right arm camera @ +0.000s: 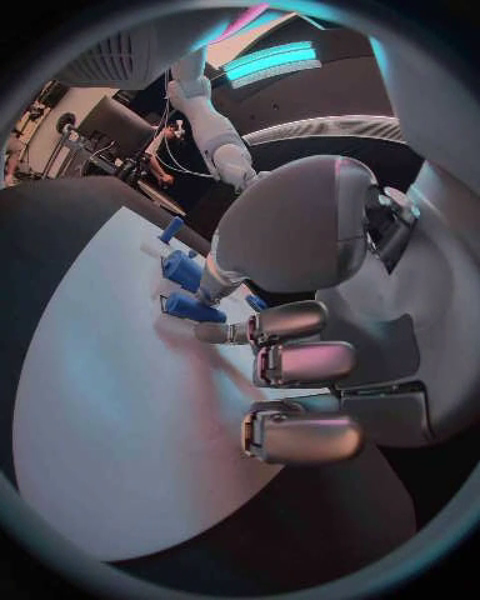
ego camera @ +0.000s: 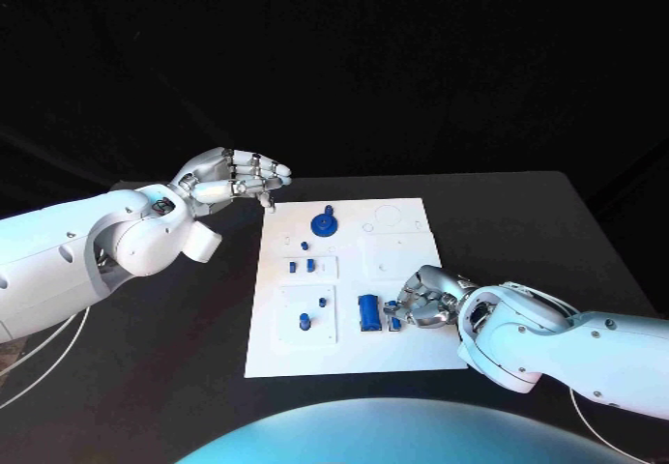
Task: Assemble the parts on the task board
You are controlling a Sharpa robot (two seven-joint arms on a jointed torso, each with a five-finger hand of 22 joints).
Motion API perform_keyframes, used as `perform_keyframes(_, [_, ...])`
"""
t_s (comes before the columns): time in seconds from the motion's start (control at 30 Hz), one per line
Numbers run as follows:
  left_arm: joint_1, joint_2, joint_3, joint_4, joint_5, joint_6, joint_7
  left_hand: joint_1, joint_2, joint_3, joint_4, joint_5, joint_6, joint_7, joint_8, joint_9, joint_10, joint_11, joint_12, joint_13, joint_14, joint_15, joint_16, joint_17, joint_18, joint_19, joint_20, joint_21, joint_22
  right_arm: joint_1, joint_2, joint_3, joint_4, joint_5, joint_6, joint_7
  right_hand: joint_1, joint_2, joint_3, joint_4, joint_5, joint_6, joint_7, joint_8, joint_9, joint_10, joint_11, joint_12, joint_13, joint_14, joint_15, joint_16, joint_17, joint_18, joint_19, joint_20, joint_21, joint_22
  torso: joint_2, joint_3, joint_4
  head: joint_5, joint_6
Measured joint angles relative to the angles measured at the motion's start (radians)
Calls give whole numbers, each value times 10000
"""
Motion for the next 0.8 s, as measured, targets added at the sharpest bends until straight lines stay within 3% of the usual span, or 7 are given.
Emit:
perform_keyframes(0.27, [0,-4,0,1,-1,1,0,0,0,0,0,0,0,0,0,1,0,0,31,-7,0,0,0,0,0,0,0,0,0,-9,21,-8,-25,-40,39,-79,-1163,-327,-1160,22,-43,16,-17,-3,-3,0,0,38,-1,0,0,39,4,0,-17,-23,0,1,2,-4,-6,-33,0])
perform_keyframes(0.4, [0,-4,0,1,-2,1,0,0,0,0,0,0,0,0,0,1,0,0,31,-7,0,0,0,0,0,0,0,0,0,-9,23,-7,-27,-51,84,-106,-1285,-433,-1553,26,-43,16,-17,-4,9,0,0,38,-1,0,0,39,4,1,1,-74,0,2,2,-4,-4,-35,0])
perform_keyframes(0.8, [0,-9,0,-16,-3,0,-2,0,0,0,0,0,0,0,0,2,1,0,31,-6,0,0,0,0,0,0,0,0,0,-11,-73,-7,48,-70,126,-96,-1297,-445,-1782,-8,-42,16,-18,-5,24,0,0,38,-2,0,0,39,2,0,1,-74,0,0,0,1,-6,-26,0])
